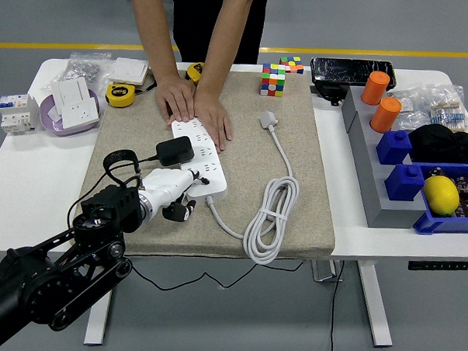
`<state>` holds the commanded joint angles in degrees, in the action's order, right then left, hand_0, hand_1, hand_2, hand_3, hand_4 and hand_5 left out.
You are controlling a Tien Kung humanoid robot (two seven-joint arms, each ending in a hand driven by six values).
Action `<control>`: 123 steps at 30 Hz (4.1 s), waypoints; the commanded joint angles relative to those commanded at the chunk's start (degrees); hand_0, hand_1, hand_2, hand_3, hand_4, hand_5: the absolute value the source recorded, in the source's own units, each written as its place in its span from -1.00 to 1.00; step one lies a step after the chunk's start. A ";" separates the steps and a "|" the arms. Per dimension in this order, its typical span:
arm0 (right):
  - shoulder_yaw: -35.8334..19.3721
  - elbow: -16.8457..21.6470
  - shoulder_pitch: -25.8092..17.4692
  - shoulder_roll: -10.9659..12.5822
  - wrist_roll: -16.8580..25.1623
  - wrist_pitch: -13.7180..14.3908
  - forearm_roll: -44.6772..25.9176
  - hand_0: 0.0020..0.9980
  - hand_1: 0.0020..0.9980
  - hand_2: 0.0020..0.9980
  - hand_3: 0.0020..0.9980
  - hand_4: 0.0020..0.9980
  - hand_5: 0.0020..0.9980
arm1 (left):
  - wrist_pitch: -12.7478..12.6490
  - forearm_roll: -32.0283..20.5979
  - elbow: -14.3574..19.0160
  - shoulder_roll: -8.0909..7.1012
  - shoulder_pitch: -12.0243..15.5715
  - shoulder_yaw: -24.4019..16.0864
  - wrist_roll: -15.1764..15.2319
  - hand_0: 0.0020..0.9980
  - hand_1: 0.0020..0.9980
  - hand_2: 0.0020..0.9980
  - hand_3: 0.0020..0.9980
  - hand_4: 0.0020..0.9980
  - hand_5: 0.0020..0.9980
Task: Pick up the plug,place it near the board,insert it into the board,press the button
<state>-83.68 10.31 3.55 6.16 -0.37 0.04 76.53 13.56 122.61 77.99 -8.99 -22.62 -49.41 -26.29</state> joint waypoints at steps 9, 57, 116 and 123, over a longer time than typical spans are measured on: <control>-0.16 0.00 -0.02 -0.16 0.01 0.01 0.03 0.85 0.60 0.56 0.59 1.00 1.00 | -5.61 4.33 1.31 0.43 1.92 -4.57 0.56 -0.65 -0.95 -0.71 0.34 -0.06 -0.94; 0.57 0.00 0.02 0.17 -0.07 -0.16 0.09 0.84 0.60 0.56 0.59 1.00 1.00 | -5.70 1.94 6.03 -0.50 8.15 -12.59 6.29 -0.66 -0.93 -0.74 0.72 0.16 -1.00; 0.15 0.00 0.45 0.17 -0.17 -0.14 0.25 0.84 0.60 0.56 0.59 1.00 1.00 | -3.35 0.13 -2.09 1.38 3.88 -3.77 6.49 -0.67 -0.94 -0.75 0.65 0.25 -1.00; 0.06 0.00 0.43 0.03 -0.17 -0.11 0.22 0.84 0.60 0.56 0.59 1.00 1.00 | -3.70 1.10 -0.04 1.20 3.81 -5.55 6.85 -0.67 -0.94 -0.75 0.61 0.25 -1.00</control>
<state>-83.62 10.31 3.98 6.20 -0.54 -0.07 76.74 9.86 123.70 77.95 -7.80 -18.81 -54.95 -19.45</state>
